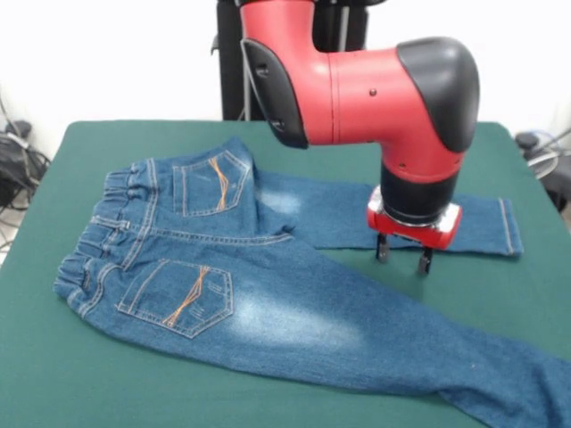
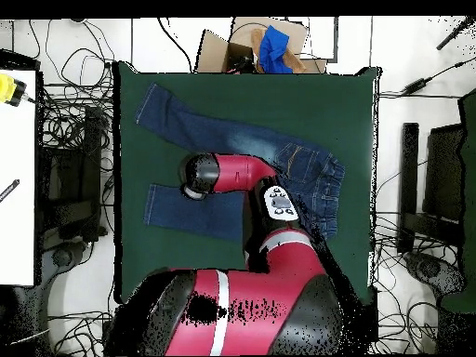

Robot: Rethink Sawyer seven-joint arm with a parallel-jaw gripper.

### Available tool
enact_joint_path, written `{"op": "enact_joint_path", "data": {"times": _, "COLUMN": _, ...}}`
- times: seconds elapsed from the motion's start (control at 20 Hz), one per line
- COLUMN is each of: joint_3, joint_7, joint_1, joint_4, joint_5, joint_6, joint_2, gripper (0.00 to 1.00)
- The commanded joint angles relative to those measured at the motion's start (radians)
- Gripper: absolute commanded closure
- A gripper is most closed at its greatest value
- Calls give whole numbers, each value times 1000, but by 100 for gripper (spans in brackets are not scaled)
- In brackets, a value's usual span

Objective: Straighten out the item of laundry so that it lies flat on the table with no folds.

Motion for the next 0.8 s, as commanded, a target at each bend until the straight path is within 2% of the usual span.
{"op": "enact_joint_path", "data": {"times": 0.05, "joint_3": 19, "joint_7": -6, "joint_1": 39, "joint_4": 97, "joint_5": -74, "joint_6": -30, "joint_2": 54, "gripper": 0}}
{"op": "enact_joint_path", "data": {"times": 0.35, "joint_3": 23, "joint_7": 18, "joint_1": 52, "joint_4": 130, "joint_5": -39, "joint_6": 31, "joint_2": -12, "gripper": 0}}
{"op": "enact_joint_path", "data": {"times": 0.65, "joint_3": -10, "joint_7": 129, "joint_1": 117, "joint_4": 251, "joint_5": 35, "joint_6": 116, "joint_2": -217, "gripper": 0}}
{"op": "enact_joint_path", "data": {"times": 0.8, "joint_3": -14, "joint_7": 152, "joint_1": 122, "joint_4": 297, "joint_5": 62, "joint_6": 118, "joint_2": -283, "gripper": 0}}
